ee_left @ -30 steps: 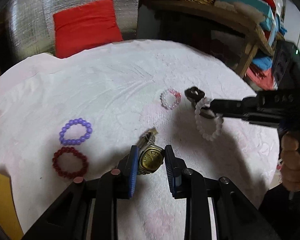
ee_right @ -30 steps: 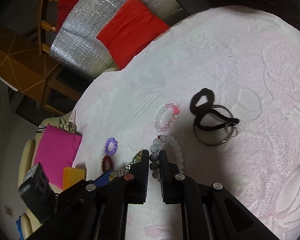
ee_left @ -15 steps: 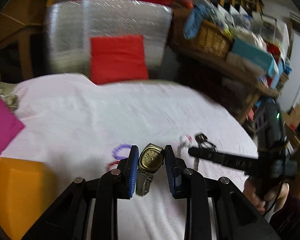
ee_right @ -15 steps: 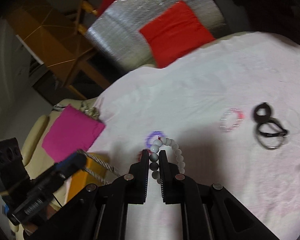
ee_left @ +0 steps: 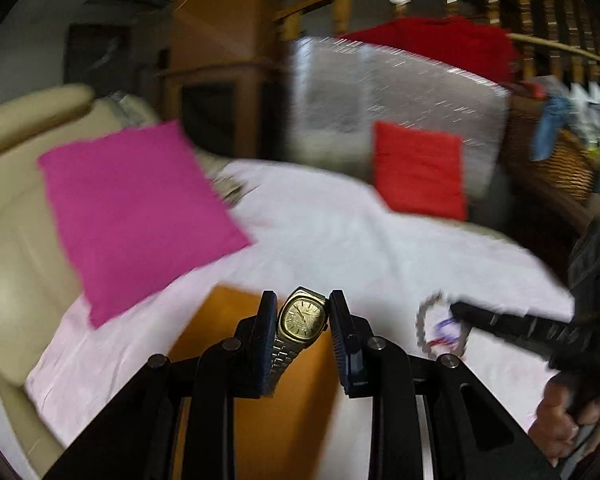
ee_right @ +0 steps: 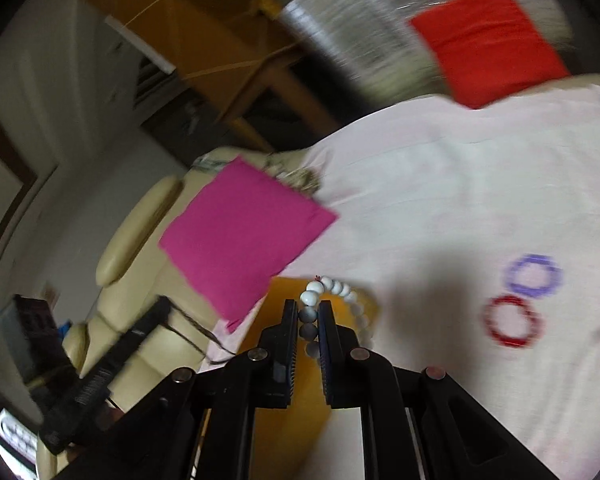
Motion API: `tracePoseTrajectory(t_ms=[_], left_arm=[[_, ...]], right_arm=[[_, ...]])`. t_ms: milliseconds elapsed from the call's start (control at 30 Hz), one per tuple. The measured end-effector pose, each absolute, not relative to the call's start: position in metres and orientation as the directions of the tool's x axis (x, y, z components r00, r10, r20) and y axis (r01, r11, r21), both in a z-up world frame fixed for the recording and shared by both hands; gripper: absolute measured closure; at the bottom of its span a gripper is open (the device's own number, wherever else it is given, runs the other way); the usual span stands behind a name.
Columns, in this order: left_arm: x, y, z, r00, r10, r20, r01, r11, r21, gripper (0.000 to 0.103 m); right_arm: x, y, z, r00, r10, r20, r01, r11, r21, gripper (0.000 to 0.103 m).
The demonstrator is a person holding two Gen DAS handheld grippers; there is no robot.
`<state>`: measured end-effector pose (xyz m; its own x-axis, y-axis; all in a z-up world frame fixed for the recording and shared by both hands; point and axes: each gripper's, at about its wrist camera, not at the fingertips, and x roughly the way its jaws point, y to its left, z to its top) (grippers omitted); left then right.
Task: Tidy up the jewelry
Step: 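Lower the watch into the orange box with the left gripper while the right releases the pearl bracelet there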
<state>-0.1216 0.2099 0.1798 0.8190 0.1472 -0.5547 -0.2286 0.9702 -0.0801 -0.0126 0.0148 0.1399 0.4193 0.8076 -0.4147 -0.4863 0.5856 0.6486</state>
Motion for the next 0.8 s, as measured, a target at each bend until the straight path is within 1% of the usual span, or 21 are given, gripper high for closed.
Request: tracePoseTrajectory(t_ms=[100, 167, 200, 233, 300, 333, 367, 400, 467, 600, 700, 800], left_arm=[[-0.122, 0.231, 0.153, 0.767, 0.177, -0.617, -0.291, 0.952, -0.089, 0.075], [-0.120, 0.241, 0.141, 0.734, 0.198, -0.650, -0.331, 0.939, -0.089, 0.075], [-0.121, 0.245, 0.136, 0.724, 0.208, -0.658, -0.353, 0.931, -0.095, 0.073], [-0.121, 0.250, 0.132, 0.713, 0.214, -0.668, -0.374, 0.921, -0.104, 0.070], [-0.123, 0.253, 0.133, 0.711, 0.236, -0.662, -0.400, 0.911, -0.105, 0.056], [-0.124, 0.251, 0.135, 0.718, 0.255, -0.648, -0.410, 0.907, -0.097, 0.052], [-0.124, 0.244, 0.139, 0.724, 0.258, -0.640, -0.407, 0.909, -0.093, 0.047], [-0.125, 0.237, 0.141, 0.731, 0.257, -0.632, -0.398, 0.913, -0.089, 0.046], [-0.123, 0.225, 0.143, 0.738, 0.252, -0.626, -0.372, 0.926, -0.066, 0.046], [-0.108, 0.181, 0.142, 0.749, 0.203, -0.631, -0.268, 0.963, -0.009, 0.046], [-0.092, 0.132, 0.141, 0.756, 0.137, -0.639, -0.153, 0.988, 0.031, 0.046], [-0.082, 0.093, 0.139, 0.761, 0.082, -0.643, -0.078, 0.996, 0.035, 0.046]], right_arm=[[-0.010, 0.058, 0.136, 0.373, 0.828, -0.419, -0.504, 0.560, 0.658, 0.091], [-0.009, 0.081, 0.128, 0.351, 0.820, -0.453, -0.498, 0.573, 0.651, 0.090], [-0.008, 0.090, 0.122, 0.342, 0.810, -0.477, -0.489, 0.587, 0.645, 0.088], [-0.007, 0.094, 0.117, 0.338, 0.795, -0.505, -0.473, 0.607, 0.639, 0.083], [-0.003, 0.089, 0.109, 0.335, 0.783, -0.524, -0.437, 0.622, 0.650, 0.053], [-0.003, 0.079, 0.106, 0.347, 0.786, -0.511, -0.420, 0.618, 0.665, 0.049], [-0.003, 0.071, 0.107, 0.362, 0.781, -0.509, -0.416, 0.624, 0.662, 0.049], [-0.004, 0.059, 0.107, 0.384, 0.767, -0.514, -0.412, 0.641, 0.648, 0.049], [-0.006, 0.027, 0.104, 0.425, 0.738, -0.524, -0.388, 0.672, 0.631, 0.049], [-0.010, -0.043, 0.093, 0.486, 0.669, -0.562, -0.311, 0.733, 0.604, 0.049], [-0.018, -0.098, 0.084, 0.524, 0.624, -0.580, -0.243, 0.762, 0.600, 0.049], [-0.023, -0.152, 0.077, 0.561, 0.592, -0.579, -0.173, 0.767, 0.618, 0.049]])
